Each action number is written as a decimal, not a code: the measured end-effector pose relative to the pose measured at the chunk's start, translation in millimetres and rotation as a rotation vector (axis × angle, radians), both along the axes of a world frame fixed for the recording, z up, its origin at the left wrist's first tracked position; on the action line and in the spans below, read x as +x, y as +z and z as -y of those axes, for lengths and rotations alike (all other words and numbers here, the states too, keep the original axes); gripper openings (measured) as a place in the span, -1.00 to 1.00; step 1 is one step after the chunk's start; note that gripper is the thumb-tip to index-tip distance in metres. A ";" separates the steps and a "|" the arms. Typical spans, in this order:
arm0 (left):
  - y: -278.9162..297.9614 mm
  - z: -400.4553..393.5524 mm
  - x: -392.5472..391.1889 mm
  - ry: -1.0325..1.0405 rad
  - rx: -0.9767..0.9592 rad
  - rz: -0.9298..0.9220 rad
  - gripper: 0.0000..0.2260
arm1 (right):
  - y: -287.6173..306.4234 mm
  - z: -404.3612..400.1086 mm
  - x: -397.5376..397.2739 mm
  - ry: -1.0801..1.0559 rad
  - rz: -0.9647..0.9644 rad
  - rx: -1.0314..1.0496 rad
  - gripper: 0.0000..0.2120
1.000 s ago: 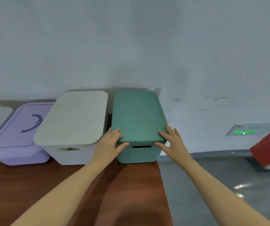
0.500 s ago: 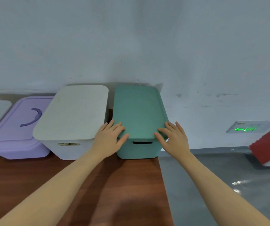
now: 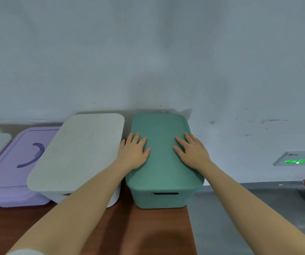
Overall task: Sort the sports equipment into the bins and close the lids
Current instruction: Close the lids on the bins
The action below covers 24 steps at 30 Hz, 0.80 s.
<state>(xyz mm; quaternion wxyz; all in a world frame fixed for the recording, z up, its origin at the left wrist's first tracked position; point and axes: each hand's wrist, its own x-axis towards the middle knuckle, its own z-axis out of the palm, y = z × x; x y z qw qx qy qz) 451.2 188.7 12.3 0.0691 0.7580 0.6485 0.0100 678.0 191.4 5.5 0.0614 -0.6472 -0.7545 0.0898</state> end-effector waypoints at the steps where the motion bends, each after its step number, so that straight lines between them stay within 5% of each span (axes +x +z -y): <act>1: -0.7 -9.3 1.1 0.011 -0.002 -0.008 -0.49 | -0.1 -9.8 -0.5 -0.001 -0.001 -0.007 -0.48; 10: -6.2 -79.3 0.6 0.046 0.045 -0.058 -0.45 | -1.6 -88.6 -3.5 0.004 -0.004 -0.022 -0.43; 24: -13.3 -87.7 -4.6 0.067 0.080 -0.067 -0.44 | -5.1 -98.5 -12.5 -0.004 -0.026 -0.007 -0.42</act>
